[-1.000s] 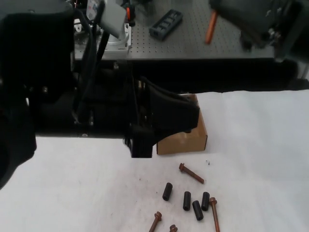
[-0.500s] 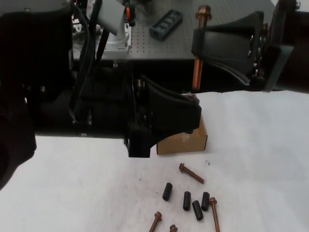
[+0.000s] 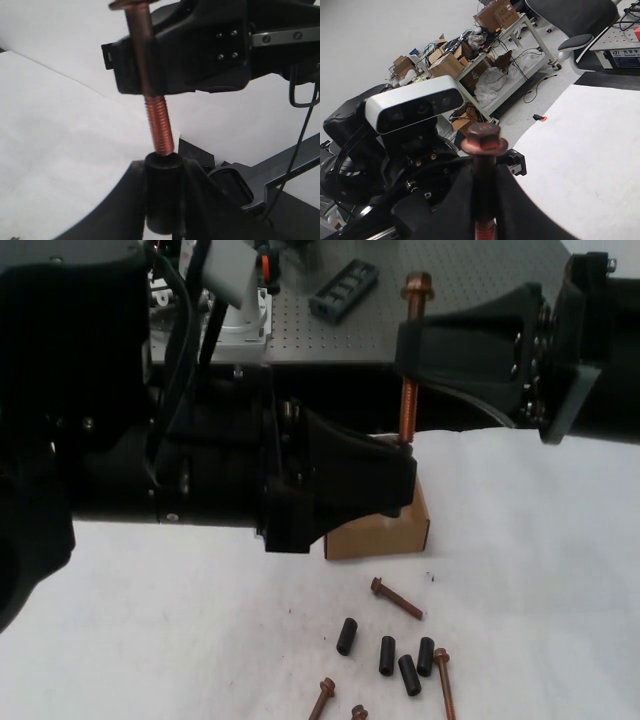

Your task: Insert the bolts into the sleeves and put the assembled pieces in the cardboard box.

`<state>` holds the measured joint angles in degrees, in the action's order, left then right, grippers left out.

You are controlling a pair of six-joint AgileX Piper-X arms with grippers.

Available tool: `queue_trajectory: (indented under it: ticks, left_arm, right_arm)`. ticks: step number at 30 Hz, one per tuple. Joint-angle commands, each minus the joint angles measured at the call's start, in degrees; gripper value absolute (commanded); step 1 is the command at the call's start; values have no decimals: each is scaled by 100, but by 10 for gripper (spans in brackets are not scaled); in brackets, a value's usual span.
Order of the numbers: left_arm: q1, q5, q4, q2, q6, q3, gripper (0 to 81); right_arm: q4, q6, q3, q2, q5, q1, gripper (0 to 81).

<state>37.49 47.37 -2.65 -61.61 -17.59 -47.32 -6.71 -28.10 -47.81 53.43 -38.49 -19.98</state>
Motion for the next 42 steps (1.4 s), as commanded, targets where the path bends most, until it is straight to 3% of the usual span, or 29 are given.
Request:
queue_trajectory:
  ticks: [1, 15, 28, 34, 42]
  left_arm:
    - [19, 239, 148, 48, -41, -22, 7]
    - [19, 400, 148, 48, -41, -22, 7]
    - [19, 432, 790, 48, -635, -22, 7]
    - [19, -96, 790, 48, -816, -22, 7]
    - [19, -220, 790, 48, -578, -22, 7]
  right_arm:
    - [21, 96, -29, -10, -201, -15, 16]
    - [21, 96, -29, -10, -446, -15, 16]
    - [21, 96, -29, -10, -662, -15, 16]
    - [21, 245, -29, -10, -599, -15, 16]
    - [21, 502, -29, -10, -390, -15, 11]
